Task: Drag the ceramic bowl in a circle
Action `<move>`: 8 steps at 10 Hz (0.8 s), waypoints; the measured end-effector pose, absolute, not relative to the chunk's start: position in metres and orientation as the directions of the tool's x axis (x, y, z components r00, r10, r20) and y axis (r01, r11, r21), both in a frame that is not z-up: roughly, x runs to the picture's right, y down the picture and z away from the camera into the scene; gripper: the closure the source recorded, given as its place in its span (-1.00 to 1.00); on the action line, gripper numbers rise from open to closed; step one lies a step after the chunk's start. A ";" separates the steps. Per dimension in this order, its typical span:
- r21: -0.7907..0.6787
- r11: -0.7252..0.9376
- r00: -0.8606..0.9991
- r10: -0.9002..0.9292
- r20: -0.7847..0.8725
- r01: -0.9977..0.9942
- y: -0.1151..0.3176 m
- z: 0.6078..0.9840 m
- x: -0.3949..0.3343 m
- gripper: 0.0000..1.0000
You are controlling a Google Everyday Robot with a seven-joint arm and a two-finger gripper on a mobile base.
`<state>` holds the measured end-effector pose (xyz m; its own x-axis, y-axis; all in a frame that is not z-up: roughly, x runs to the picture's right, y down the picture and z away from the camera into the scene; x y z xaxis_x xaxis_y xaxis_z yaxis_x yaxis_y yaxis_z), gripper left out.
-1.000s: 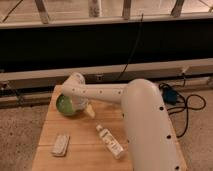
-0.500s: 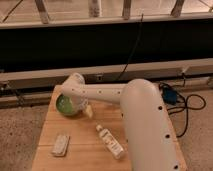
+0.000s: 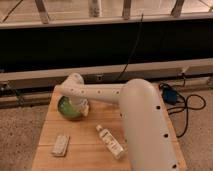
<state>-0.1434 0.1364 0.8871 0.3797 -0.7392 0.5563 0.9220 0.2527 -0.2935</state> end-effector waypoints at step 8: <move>-0.282 0.203 0.334 -0.745 0.577 0.938 0.140 0.883 -0.154 1.00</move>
<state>-0.1536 0.1403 0.8835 0.3345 -0.7452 0.5768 0.9378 0.2028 -0.2817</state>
